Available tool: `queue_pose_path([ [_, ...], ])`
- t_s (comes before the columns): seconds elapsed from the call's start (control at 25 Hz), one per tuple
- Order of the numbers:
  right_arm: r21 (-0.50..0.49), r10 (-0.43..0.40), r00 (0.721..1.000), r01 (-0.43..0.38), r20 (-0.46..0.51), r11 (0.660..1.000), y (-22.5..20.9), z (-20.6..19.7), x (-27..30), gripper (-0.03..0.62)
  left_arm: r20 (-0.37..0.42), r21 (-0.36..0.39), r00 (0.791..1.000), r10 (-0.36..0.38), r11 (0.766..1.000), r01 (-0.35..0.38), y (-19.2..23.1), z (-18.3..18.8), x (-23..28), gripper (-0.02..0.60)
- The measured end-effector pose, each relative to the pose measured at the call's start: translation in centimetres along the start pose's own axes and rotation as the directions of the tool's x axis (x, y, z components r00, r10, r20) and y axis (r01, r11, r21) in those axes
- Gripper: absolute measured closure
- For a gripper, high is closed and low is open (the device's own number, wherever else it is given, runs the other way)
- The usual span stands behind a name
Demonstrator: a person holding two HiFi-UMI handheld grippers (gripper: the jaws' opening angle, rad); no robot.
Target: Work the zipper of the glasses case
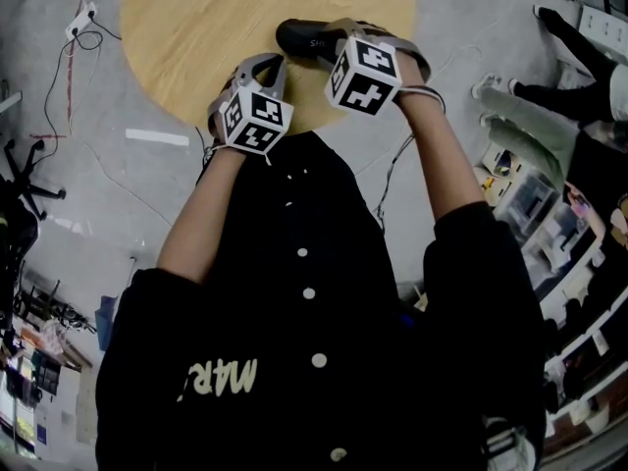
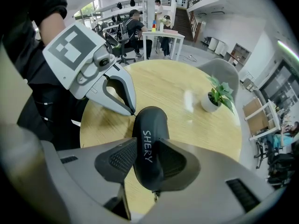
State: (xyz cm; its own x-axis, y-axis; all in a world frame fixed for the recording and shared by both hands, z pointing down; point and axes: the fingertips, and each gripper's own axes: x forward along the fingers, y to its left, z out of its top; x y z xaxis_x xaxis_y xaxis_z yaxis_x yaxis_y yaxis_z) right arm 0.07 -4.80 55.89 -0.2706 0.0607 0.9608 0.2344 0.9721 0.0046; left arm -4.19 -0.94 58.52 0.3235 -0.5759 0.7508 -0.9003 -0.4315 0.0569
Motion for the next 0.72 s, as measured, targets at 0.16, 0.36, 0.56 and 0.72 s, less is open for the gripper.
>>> queue_pose_path([
  [0.16, -0.005, -0.006, 1.0, 0.006, -0.004, 1.0, 0.14, -0.06, -0.02, 0.445, 0.005, 0.022, 1.0, -0.026, 0.999, 0.026, -0.33, 0.01, -0.03, 0.577],
  [0.36, -0.005, -0.011, 1.0, 0.011, -0.007, 1.0, 0.16, -0.23, 0.02, 0.445, -0.011, 0.043, 0.999, -0.04, 0.998, 0.04, -0.67, -0.05, 0.43, 0.577],
  [0.56, -0.005, -0.013, 1.0, 0.013, -0.008, 1.0, 0.15, -0.04, -0.09, 0.445, -0.014, 0.042, 1.0, -0.016, 0.999, 0.016, -0.59, -0.06, 0.36, 0.577],
  [0.72, -0.012, -0.017, 1.0, 0.017, -0.012, 1.0, 0.15, -0.12, -0.17, 0.445, -0.012, 0.05, 1.0, -0.016, 0.999, 0.017, -0.18, -0.09, 0.04, 0.577],
])
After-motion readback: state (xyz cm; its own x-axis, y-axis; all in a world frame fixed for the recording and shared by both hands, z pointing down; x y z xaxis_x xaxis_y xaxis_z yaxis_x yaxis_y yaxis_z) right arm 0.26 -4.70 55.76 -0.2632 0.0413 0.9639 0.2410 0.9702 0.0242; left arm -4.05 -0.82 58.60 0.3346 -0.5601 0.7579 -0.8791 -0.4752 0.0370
